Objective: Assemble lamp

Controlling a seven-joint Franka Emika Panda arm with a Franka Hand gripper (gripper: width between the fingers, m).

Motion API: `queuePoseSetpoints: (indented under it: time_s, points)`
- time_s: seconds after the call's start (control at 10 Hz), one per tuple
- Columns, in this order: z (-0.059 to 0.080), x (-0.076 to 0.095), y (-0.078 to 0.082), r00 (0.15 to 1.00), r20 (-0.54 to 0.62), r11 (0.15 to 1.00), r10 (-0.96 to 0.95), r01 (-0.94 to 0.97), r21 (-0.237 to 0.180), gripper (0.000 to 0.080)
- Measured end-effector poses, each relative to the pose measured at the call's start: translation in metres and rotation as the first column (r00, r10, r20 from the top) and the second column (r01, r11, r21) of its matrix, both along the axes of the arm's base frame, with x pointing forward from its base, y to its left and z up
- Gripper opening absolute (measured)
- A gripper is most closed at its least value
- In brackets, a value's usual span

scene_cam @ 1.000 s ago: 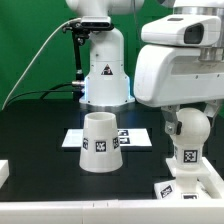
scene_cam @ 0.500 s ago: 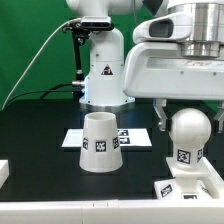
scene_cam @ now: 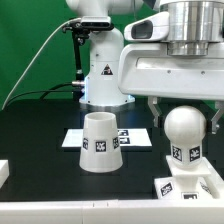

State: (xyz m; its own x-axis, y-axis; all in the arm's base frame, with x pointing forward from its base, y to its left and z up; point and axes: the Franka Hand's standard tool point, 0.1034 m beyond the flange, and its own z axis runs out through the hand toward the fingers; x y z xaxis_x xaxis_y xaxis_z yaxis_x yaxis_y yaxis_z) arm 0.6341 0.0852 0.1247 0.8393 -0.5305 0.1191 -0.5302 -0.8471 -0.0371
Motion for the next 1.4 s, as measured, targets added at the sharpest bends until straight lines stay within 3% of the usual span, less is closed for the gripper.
queuePoseSetpoints:
  time_s: [0.3, 0.6, 0.8, 0.9, 1.0, 1.1, 1.3, 1.4]
  points:
    - [-0.005, -0.008, -0.001, 0.919, -0.055, 0.917, -0.39, 0.393, 0.072, 0.0574]
    - [-0.008, -0.013, 0.007, 0.664, -0.137, 0.65, -0.735, 0.747, 0.138, 0.0575]
    - [-0.008, -0.014, 0.005, 0.678, -0.125, 0.662, -0.725, 0.735, 0.144, 0.0575]
    - [-0.009, -0.015, 0.005, 0.728, -0.123, 0.715, -0.675, 0.686, 0.137, 0.0639]
    - [-0.008, -0.018, 0.004, 0.819, -0.144, 0.811, -0.556, 0.572, 0.121, 0.0681]
    - [-0.007, -0.015, 0.003, 0.896, -0.128, 0.889, -0.425, 0.44, 0.13, 0.0681]
    - [-0.007, -0.018, 0.011, 0.981, -0.107, 0.975, -0.164, 0.177, 0.135, 0.0698]
    - [-0.007, -0.018, 0.009, 0.987, -0.102, 0.981, -0.127, 0.14, 0.132, 0.0698]
